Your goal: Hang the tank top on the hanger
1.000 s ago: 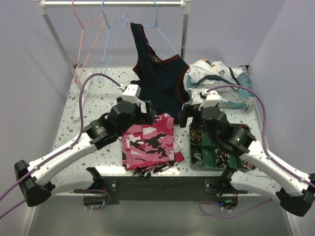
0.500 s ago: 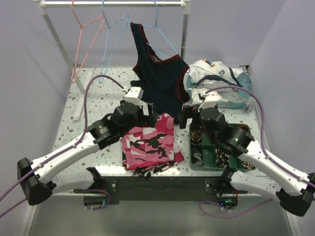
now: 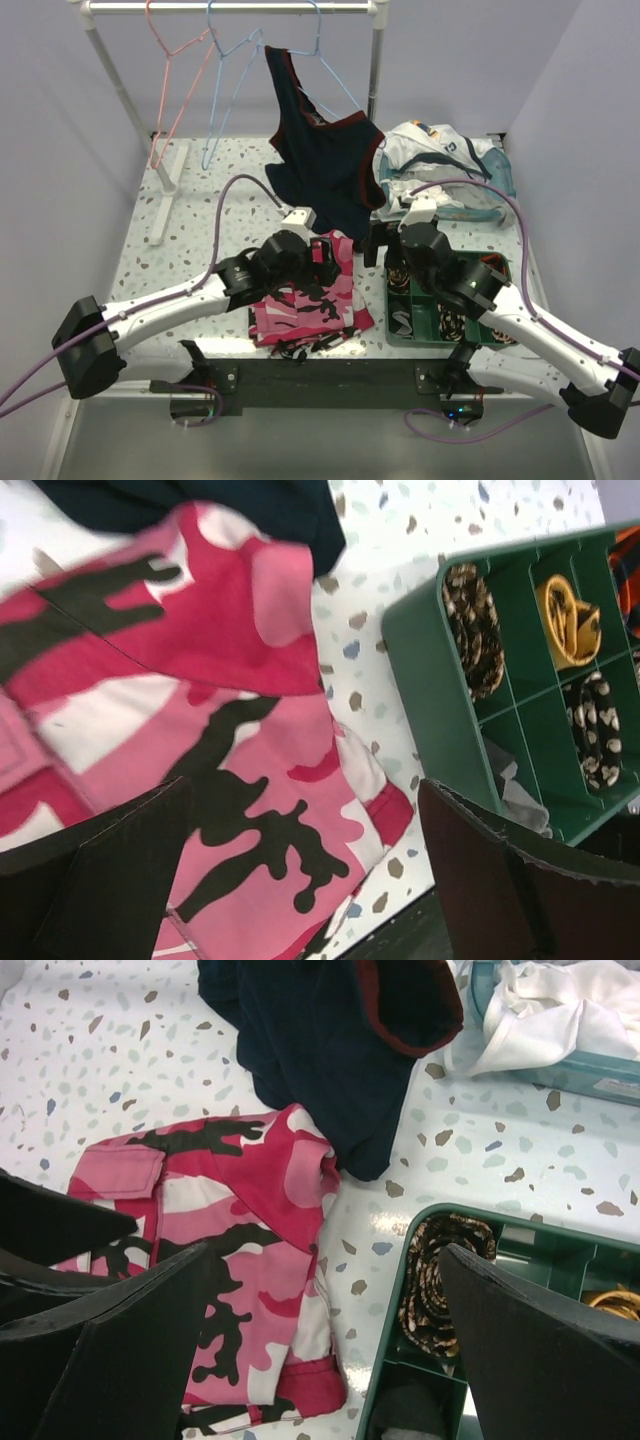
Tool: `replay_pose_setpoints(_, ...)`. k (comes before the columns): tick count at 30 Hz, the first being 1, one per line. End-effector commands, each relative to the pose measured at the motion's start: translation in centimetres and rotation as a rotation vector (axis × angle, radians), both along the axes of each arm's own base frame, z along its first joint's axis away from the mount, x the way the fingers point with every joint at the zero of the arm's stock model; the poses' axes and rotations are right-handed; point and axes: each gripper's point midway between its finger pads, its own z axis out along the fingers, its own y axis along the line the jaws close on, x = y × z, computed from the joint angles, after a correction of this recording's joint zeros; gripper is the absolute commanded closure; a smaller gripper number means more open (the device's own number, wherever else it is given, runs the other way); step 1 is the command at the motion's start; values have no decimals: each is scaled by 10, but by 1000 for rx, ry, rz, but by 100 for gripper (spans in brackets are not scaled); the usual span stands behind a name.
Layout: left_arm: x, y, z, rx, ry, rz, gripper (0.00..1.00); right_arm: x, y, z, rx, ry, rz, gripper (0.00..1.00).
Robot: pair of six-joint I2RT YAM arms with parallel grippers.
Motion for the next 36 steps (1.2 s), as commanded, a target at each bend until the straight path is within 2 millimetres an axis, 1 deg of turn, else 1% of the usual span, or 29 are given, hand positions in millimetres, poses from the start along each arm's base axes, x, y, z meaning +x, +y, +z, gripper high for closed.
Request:
replay_pose_setpoints(1, -16, -33, -19, -136, 78, -78, 0, 1, 2, 0, 31, -10, 0, 2)
replay_pose_setpoints(2, -21, -33, -29, -159, 93, -76, 0, 0, 2, -2, 30, -6, 2, 1)
replay_pose_setpoints(3, -25, -33, -33, -176, 106, -85, 0, 0, 3, -4, 29, -2, 6, 1)
replay_pose_setpoints(4, -25, -36, -33, -208, 99, -89, 0, 0, 4, -6, 27, 1, 8, 1)
replay_pose_setpoints(5, -30, -31, -46, -204, 132, -76, 0, 0, 4, -8, 23, 4, 10, 1)
replay_pose_setpoints(8, -38, -28, -70, -175, 195, -70, 0, 1, 7, -12, 22, 11, 16, 2)
replay_pose_setpoints(9, -38, -24, -80, -155, 207, -48, 0, 1, 8, -12, 25, 10, 18, 1)
replay_pose_setpoints(11, -37, -16, -93, -131, 226, -4, 0, 0, 10, -14, 30, 13, 26, 2)
replay_pose_setpoints(12, -30, -6, -103, -92, 221, 58, 0, 0, 10, -16, 30, 15, 28, 2)
replay_pose_setpoints(14, -28, 12, -119, -46, 272, 151, 0, 1, 12, -17, 36, 18, 32, 1)
replay_pose_setpoints(15, -18, 29, -126, -26, 277, 238, 0, 0, 13, -18, 35, 21, 35, 2)
replay_pose_setpoints(16, -23, 49, -142, 23, 321, 297, 0, 0, 13, -18, 33, 20, 36, 2)
replay_pose_setpoints(17, -22, 60, -148, 8, 357, 364, 0, 0, 13, -19, 33, 21, 39, 1)
replay_pose_setpoints(18, -13, 76, -148, -18, 369, 445, 0, 0, 13, -19, 32, 21, 40, 1)
replay_pose_setpoints(19, -18, 95, -159, -1, 395, 505, 0, 0, 12, -19, 30, 19, 41, 1)
replay_pose_setpoints(20, -15, 105, -161, -21, 398, 561, 0, -1, 12, -20, 27, 19, 44, 1)
replay_pose_setpoints(21, -5, 122, -158, -46, 385, 637, 0, -1, 13, -20, 29, 19, 45, 1)
replay_pose_setpoints(22, -8, 137, -165, -31, 400, 684, 0, -1, 13, -19, 29, 17, 48, 2)
replay_pose_setpoints(23, -1, 154, -165, -53, 406, 766, 0, -1, 13, -19, 29, 17, 49, 1)
replay_pose_setpoints(24, -1, 165, -168, -52, 412, 815, 0, -1, 13, -19, 27, 16, 54, 2)
replay_pose_setpoints(25, -8, 178, -176, -48, 434, 864, 0, -2, 13, -20, 28, 18, 54, 1)
replay_pose_setpoints(26, -4, 193, -178, -70, 437, 931, 0, -2, 13, -19, 30, 16, 57, 1)
replay_pose_setpoints(28, -4, 200, -179, -104, 444, 950, 0, -3, 15, -20, 29, 22, 67, 1)
replay_pose_setpoints(29, -1, 206, -178, -154, 455, 1005, 0, -3, 15, -20, 31, 21, 68, 1)
replay_pose_setpoints(30, -1, 207, -178, -176, 472, 1020, 0, -3, 15, -20, 33, 22, 70, 1)
replay_pose_setpoints(31, -4, 209, -180, -177, 492, 1044, 0, -4, 17, -21, 38, 26, 79, 2)
replay_pose_setpoints(33, -1, 215, -178, -195, 500, 1103, 0, -5, 18, -19, 44, 27, 83, 1)
replay_pose_setpoints(36, 3, 245, -168, -122, 489, 1253, 0, -7, 19, -17, 53, 24, 94, 2)
